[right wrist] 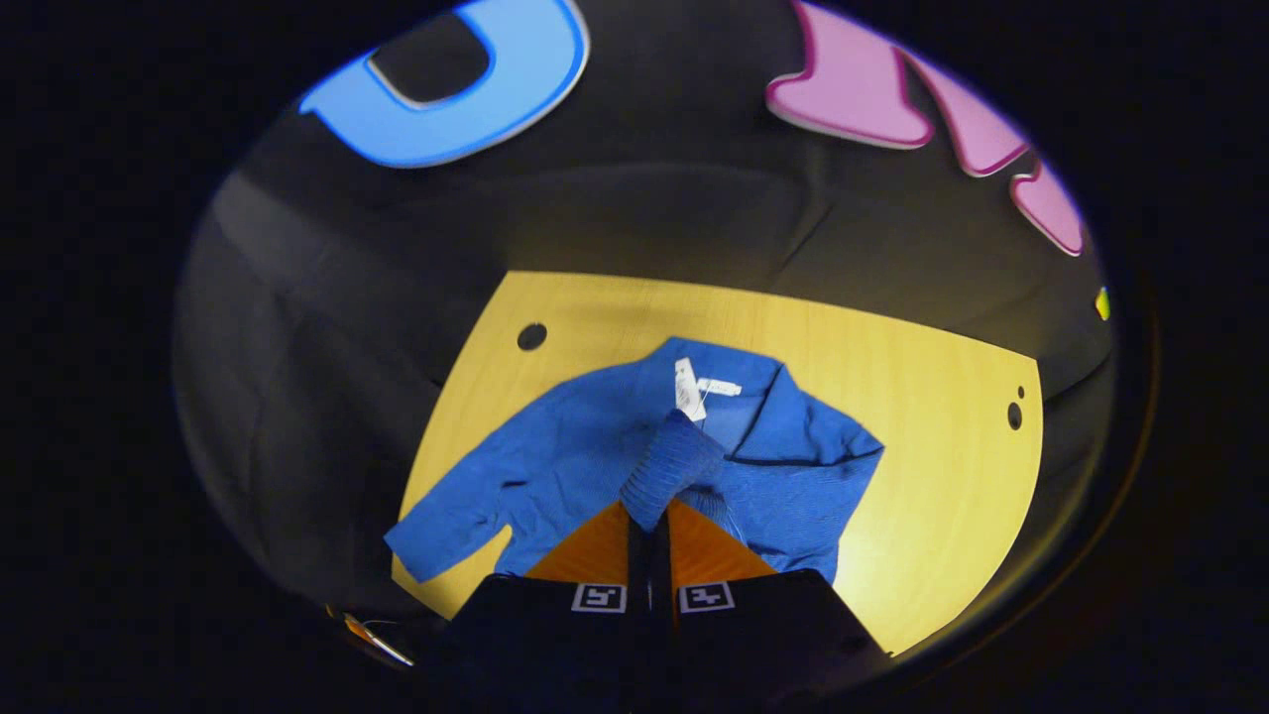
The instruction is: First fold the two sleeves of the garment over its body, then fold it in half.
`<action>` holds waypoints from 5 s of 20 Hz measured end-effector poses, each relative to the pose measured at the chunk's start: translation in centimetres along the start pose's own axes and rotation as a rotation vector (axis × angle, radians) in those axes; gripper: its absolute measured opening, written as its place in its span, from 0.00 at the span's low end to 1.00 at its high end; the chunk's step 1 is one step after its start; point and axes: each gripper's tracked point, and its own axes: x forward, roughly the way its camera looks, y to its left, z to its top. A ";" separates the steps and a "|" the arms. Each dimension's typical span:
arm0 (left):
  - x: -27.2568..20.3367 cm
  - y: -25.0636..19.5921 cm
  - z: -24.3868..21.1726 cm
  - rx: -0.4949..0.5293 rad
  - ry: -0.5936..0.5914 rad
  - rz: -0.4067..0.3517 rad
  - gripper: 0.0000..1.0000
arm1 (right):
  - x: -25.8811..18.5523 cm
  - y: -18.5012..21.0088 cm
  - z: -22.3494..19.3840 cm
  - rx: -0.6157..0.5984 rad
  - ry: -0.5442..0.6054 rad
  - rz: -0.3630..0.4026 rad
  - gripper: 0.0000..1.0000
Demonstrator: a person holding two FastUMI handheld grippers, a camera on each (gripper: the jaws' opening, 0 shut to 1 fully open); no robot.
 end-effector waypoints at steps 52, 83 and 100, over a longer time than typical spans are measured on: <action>22.9 5.9 -12.8 -0.071 0.794 0.079 0.43 | -15.2 -3.9 -12.3 -0.381 -0.089 0.192 0.97; 14.1 -32.1 11.3 0.549 0.405 -0.602 0.00 | -23.5 -19.3 -22.1 -0.111 -0.188 0.068 0.97; 16.8 -53.7 -9.7 0.701 0.785 -0.850 0.05 | -20.0 -26.7 -30.7 0.160 -0.121 0.037 0.97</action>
